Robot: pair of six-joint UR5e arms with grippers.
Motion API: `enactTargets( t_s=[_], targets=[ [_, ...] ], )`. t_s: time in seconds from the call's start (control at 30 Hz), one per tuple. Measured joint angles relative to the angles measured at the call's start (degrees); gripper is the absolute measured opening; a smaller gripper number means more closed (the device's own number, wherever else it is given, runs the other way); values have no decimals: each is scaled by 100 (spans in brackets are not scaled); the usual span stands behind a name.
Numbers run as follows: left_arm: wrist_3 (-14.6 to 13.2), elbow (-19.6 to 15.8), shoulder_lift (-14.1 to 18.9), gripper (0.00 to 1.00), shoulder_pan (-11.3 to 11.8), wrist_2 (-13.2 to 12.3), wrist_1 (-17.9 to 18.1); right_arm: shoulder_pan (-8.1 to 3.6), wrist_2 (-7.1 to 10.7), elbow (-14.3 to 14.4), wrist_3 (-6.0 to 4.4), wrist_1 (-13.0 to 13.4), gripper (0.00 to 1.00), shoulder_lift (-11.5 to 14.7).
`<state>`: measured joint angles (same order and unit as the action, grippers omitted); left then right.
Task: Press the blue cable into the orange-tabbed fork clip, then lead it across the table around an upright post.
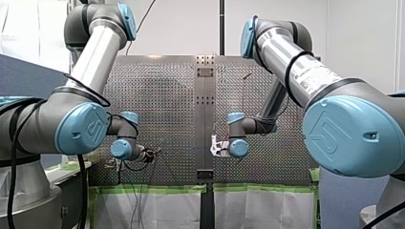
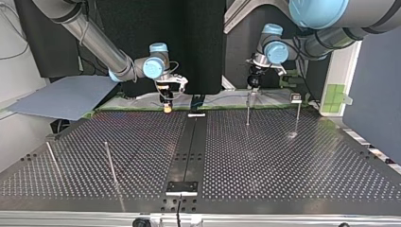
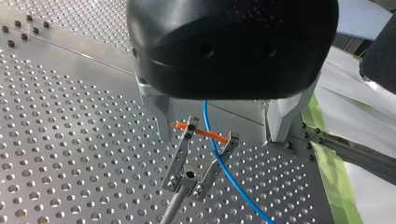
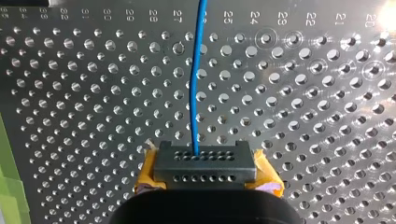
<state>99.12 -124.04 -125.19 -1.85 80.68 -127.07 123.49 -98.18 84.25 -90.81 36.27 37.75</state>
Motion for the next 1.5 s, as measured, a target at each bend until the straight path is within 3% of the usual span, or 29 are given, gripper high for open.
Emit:
enactTargets(
  t_s=[0.17, 0.4, 0.83, 1.5],
  targets=[
    [59, 2, 0, 100, -35, 120, 16, -21, -1, -65, 9, -54, 0, 14],
    [87, 2, 0, 100, -77, 168, 50, -29, -85, -309, 26, -358, 0, 177],
    [82, 1, 0, 100, -124, 229, 71, -32, -66, -396, 3, -1020, 0, 844],
    [90, -1, 0, 100, -161, 271, 76, 25, -56, -454, 41, -1355, 0, 1754]
  ],
)
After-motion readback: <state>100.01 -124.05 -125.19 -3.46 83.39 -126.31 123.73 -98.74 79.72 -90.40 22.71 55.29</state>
